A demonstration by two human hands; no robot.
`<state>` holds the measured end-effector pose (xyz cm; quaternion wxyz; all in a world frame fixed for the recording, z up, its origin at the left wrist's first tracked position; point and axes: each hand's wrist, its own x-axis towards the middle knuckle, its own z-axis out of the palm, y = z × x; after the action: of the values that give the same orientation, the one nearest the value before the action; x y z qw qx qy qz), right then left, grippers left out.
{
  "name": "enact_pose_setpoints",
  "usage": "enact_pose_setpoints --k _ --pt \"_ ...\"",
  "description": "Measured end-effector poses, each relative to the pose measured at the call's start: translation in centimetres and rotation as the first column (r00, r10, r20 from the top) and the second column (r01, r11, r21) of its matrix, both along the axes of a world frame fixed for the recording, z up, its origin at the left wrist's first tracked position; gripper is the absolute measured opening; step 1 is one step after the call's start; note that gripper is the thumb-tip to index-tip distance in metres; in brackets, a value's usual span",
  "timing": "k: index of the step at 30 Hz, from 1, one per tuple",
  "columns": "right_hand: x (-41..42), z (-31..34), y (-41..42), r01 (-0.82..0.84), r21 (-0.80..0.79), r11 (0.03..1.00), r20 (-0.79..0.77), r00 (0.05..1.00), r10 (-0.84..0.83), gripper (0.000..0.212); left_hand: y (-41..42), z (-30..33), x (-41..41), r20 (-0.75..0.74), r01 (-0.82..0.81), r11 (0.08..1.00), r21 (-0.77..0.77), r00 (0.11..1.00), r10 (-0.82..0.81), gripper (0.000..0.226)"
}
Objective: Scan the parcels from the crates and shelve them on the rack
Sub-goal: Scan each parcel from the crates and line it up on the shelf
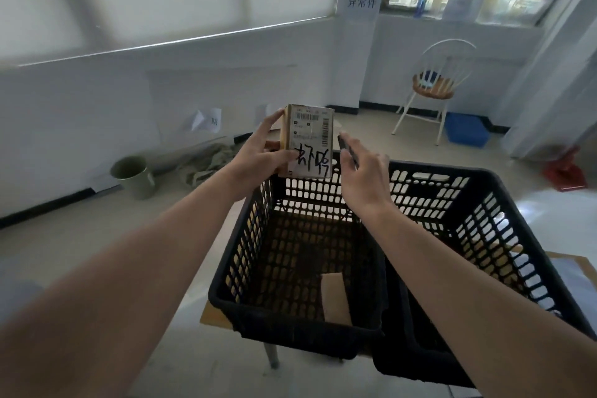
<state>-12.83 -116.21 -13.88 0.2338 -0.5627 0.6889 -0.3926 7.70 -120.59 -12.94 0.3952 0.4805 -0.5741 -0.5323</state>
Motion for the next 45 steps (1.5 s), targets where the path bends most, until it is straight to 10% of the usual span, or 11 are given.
enact_pose_setpoints --k 16,29,45 --pt "1.4 3.6 3.4 -0.483 -0.278 0.830 0.106 0.844 0.526 0.042 14.9 4.3 -1.3 0.011 -0.459 0.883 -0.100 0.887 0.462 0.081" --pt "9.4 5.6 20.9 -0.818 -0.368 0.443 0.097 0.439 0.893 0.044 40.3 7.8 0.5 0.132 -0.833 0.489 -0.259 0.471 0.872 0.090" --pt "17.6 6.5 53.6 -0.929 -0.357 0.097 0.169 0.038 0.985 0.044 76.2 8.3 2.4 0.153 -0.951 0.152 -0.268 0.114 0.982 0.098"
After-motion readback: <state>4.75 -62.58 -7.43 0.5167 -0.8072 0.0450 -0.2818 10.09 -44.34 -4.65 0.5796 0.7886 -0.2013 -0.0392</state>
